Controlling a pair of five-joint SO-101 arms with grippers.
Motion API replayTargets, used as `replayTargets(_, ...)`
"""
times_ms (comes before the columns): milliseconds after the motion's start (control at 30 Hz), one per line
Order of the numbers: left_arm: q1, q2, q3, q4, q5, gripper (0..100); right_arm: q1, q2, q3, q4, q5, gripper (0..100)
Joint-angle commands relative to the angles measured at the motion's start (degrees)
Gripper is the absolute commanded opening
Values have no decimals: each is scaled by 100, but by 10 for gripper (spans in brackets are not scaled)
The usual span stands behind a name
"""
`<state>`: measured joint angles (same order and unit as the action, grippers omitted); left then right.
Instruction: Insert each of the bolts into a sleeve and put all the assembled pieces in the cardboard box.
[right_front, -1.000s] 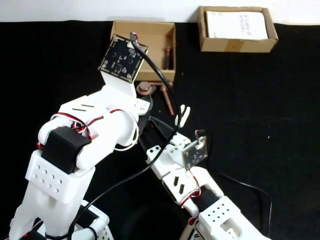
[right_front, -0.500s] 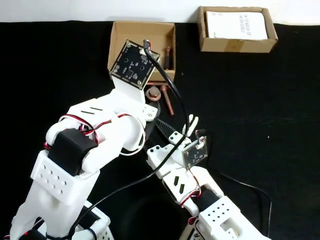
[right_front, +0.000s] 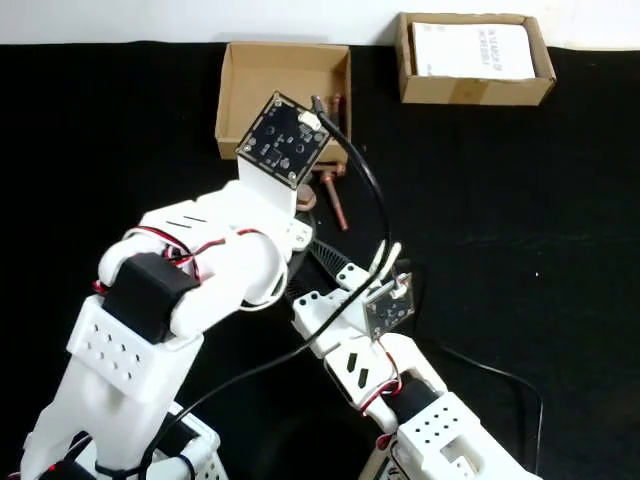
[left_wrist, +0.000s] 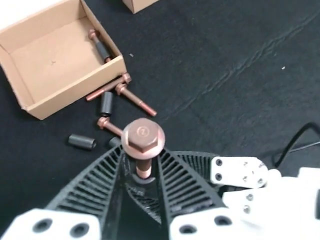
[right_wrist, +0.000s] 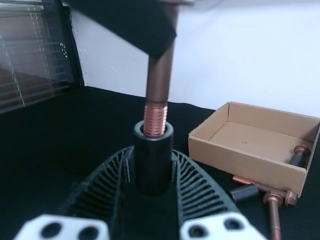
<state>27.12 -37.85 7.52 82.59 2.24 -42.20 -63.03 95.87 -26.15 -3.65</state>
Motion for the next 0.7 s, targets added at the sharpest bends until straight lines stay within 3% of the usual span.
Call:
replayTargets(0,-127,-127,-22,396,-281,9,-4,-66,681,66,-35,7)
replayTargets(167,66,-110,-4,967,-633,10,-4,-92,690,233,-35,7)
replayTargets(433,31,-127,787,941,-747,102,-4,-92,681,233,-35,7)
replayTargets(667,-75,-127,514,1099,-712,171,-4,-84,681,233,-35,7)
